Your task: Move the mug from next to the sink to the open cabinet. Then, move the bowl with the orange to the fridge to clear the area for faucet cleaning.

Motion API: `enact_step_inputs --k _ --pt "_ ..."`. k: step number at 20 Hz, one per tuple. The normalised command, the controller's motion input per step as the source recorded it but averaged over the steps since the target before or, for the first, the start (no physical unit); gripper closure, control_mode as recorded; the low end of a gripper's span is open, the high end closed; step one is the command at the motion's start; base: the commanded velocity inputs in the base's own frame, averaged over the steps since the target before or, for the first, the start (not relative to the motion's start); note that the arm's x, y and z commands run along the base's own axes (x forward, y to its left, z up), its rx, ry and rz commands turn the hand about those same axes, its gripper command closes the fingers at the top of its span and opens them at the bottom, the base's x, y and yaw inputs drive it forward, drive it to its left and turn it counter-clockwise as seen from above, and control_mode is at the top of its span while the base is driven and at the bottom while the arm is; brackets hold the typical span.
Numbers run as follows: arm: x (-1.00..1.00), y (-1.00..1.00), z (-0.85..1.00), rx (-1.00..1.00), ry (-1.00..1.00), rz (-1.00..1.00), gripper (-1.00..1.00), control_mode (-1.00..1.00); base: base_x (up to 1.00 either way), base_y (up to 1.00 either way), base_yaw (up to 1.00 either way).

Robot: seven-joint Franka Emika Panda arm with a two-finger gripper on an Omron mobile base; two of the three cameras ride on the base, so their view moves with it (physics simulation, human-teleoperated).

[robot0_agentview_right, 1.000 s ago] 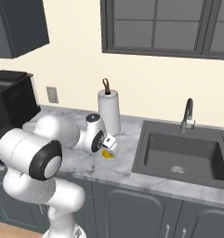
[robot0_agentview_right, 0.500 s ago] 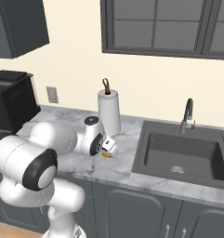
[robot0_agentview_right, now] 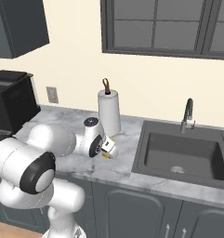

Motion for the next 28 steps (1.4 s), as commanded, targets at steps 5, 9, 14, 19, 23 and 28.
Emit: enact_step_inputs --k 5,9,14,19,23,28 --pt "0.04 0.00 -0.01 0.00 0.00 0.00 1.00 -1.00 0.00 0.00 0.00" --pt "0.26 0.00 -0.04 0.00 0.00 0.00 1.00 -1.00 0.00 0.00 0.00" --pt "0.26 0.00 0.00 0.00 0.00 0.00 1.00 -1.00 0.00 0.00 0.00" --pt "-0.62 0.05 0.38 0.00 -0.04 0.00 1.00 -1.00 0.00 0.00 0.00" --pt "-1.00 0.24 0.88 -0.01 -0.04 0.00 1.00 -1.00 0.00 0.00 0.00" --pt "-1.00 0.45 0.96 -0.05 -0.08 0.01 1.00 -1.00 0.00 0.00 0.00"
